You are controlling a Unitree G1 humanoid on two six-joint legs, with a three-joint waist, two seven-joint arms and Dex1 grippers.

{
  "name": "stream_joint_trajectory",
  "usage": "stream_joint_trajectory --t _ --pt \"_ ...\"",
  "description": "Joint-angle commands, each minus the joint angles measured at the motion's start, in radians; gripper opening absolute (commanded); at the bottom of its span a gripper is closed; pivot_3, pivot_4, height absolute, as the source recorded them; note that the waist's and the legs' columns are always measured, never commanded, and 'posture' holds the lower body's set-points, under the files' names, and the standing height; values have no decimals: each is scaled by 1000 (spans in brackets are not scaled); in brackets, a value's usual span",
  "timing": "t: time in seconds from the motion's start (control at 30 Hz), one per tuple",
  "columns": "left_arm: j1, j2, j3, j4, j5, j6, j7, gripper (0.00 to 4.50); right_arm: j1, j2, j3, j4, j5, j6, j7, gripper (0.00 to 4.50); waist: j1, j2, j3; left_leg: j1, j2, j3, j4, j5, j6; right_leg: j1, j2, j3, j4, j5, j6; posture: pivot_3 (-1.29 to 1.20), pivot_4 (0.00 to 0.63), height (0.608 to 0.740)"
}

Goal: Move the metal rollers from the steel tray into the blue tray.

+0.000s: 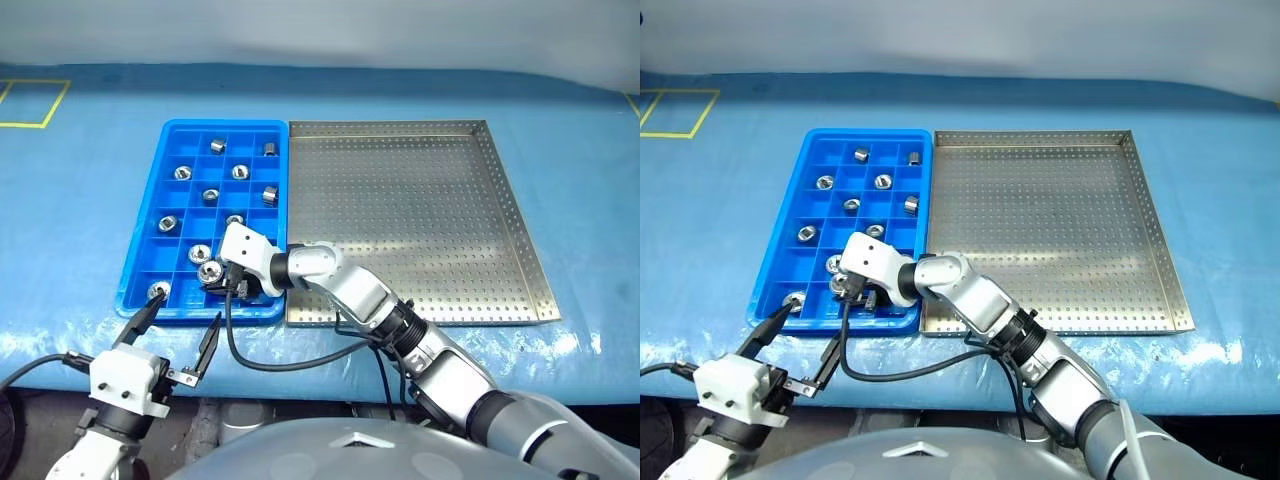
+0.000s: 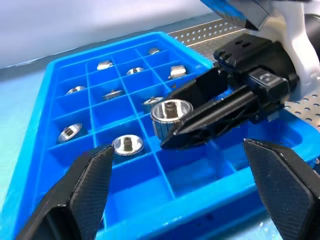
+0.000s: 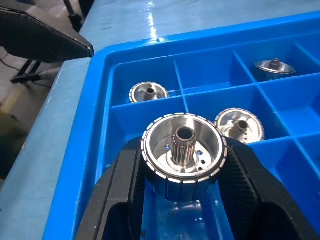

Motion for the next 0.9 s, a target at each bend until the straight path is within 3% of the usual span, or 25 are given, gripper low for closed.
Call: stream_joint_trajectory --t 0.03,0.37,0.53,0.67,0.9 --pt "13 -12 -30 -68 18 -19 13 4500 5 10 5 -11 -10 -29 29 1707 11 0 0 0 0 0 0 0 0 0 0 0 0 0 0 291 150 740" --pt "-49 4 -76 -55 7 11 4 4500 52 -92 -14 -118 -36 41 67 1707 33 -1 -1 1 0 0 0 0 0 1 0 0 -1 0 0 253 150 740" --pt "-108 26 -96 -47 -5 50 -7 4500 84 -145 -21 -213 -23 104 80 3286 34 -1 -2 0 -1 0 1 0 0 2 -1 -1 -2 0 0 204 150 740" --pt "-171 58 -105 -58 -23 106 -22 4500 111 -115 -66 -256 -32 103 -2 4493 22 0 -2 1 -1 0 0 0 0 2 0 -1 -2 0 0 169 150 740" --pt "-356 100 -106 -114 -89 254 -11 4500 196 -40 -298 -412 68 81 -136 4493 6 0 -2 1 0 -1 1 0 0 3 0 -1 0 0 0 96 150 740"
